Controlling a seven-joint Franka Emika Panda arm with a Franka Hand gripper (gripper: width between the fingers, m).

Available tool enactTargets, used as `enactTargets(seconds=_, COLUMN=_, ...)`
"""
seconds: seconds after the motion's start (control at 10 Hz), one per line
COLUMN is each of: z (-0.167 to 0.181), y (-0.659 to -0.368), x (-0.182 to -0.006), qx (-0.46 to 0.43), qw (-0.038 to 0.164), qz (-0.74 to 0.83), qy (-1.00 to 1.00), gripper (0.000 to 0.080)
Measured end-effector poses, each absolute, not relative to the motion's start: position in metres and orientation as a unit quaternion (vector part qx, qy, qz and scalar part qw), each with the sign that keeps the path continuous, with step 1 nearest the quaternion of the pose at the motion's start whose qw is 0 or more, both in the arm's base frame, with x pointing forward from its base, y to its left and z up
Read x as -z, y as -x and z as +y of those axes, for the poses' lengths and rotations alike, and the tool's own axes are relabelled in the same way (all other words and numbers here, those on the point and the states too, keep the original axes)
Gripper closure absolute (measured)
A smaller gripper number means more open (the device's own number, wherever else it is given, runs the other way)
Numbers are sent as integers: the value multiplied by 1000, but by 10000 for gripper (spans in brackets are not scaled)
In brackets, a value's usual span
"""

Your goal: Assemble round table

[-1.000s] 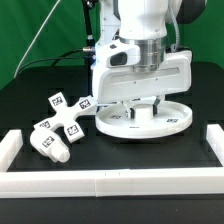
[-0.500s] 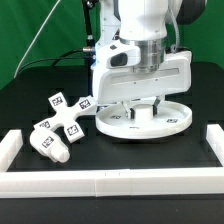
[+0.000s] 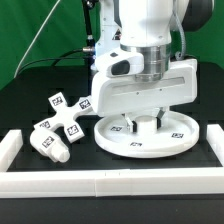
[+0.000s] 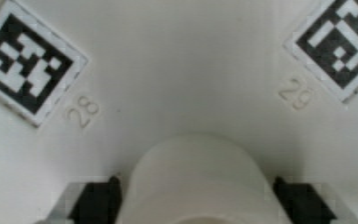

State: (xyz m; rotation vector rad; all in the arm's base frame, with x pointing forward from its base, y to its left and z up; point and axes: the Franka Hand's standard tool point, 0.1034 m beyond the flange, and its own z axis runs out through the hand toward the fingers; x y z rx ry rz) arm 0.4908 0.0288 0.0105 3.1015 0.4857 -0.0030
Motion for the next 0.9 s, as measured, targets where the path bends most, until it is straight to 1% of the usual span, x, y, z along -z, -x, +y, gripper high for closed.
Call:
enactTargets(seconds=0.3, z=29, y=-492, x=-9, qx=2, qw=1, qz=154, qy=-988, gripper=393)
enactTargets(seconds=0.4, z=32, y=-504, x=-8, qx=3, qw=0, qz=151, qy=-988, gripper=393)
enactTargets(seconds=0.5, z=36, y=-526, x=-9, qx=-9, qw=1, qz=154, qy=-988, gripper=393)
enactTargets(seconds=0.6, z=36, y=-542, x=-9, qx=-19, qw=2, qz=157, qy=-987, gripper=393)
enactTargets(seconds=0.9, z=38, y=-544, x=-10, qx=-26, qw=4, qz=158, qy=-987, gripper=393)
